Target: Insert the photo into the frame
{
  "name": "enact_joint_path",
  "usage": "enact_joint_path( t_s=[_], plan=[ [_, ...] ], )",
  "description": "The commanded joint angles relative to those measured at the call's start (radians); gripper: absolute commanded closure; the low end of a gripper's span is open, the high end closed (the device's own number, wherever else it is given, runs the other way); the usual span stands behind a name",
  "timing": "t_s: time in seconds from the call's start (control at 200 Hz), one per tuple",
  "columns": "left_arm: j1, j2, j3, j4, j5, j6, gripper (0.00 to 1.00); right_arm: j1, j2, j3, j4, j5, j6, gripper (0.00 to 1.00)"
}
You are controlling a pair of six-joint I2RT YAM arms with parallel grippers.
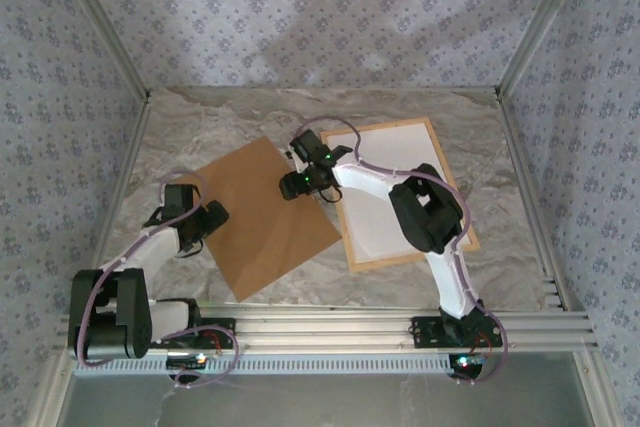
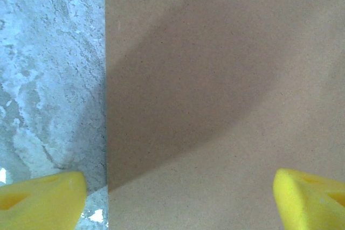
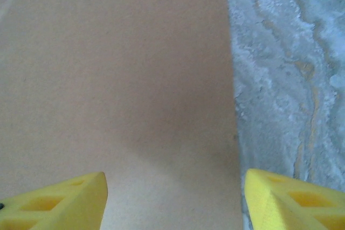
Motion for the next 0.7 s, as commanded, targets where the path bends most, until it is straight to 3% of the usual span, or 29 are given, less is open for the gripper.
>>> enact_joint_path(
  t_s=[0.0,0.19,0.695],
  plan=[
    [-0.013,0.057,-0.026,0.119,0.164,-0.009,0.1,-0.011,0.046,0.047,-0.08,0.007,-0.019,0.3],
    [-0.014,0.069,-0.032,0.151,0.179,-0.011,0.1,-0.014,0.084,0.069,-0.1,-0.053,-0.018,0.3],
    [-0.018,0.143,-0.052,0.259,0.267,-0.044,0.1,-0.037,0.035,0.02,0.005,-0.528,-0.001,0.4]
  ],
)
